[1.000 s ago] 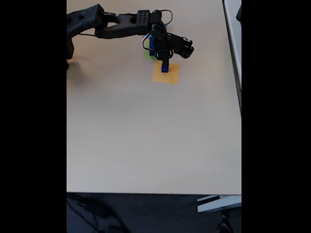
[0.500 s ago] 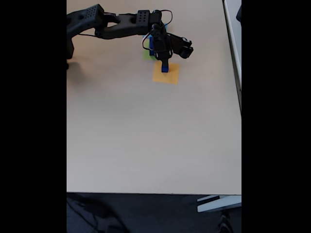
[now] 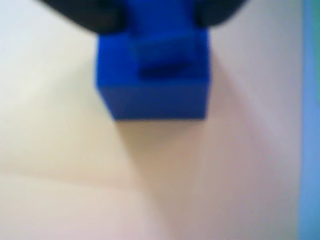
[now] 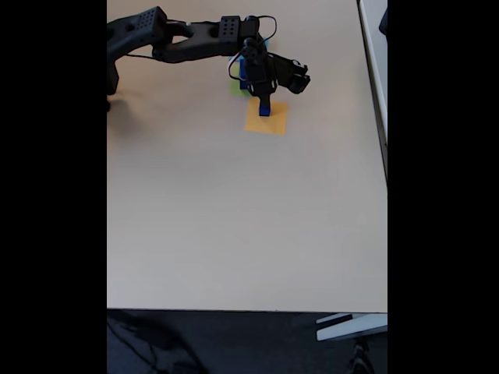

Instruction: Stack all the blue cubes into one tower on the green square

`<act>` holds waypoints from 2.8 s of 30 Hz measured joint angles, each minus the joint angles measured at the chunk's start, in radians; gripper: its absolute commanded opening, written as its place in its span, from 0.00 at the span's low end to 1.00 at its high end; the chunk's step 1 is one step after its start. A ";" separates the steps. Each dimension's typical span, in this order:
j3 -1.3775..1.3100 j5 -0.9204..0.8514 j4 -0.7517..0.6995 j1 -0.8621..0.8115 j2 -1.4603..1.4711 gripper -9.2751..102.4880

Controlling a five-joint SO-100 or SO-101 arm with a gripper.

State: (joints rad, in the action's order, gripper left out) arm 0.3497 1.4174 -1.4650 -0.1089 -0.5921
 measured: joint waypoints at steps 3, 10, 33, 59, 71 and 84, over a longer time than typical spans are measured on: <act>0.000 0.000 0.000 0.000 0.003 0.17; -0.018 -0.008 0.000 0.000 0.003 0.21; -0.126 0.133 -0.285 0.198 -0.276 0.43; -0.181 0.696 -0.195 0.526 -0.067 0.45; -0.209 0.713 -0.077 0.543 0.034 0.45; -0.242 0.730 -0.041 0.558 0.124 0.45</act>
State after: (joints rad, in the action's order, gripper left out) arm 0.1074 2.1476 -1.5064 0.4495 -0.4679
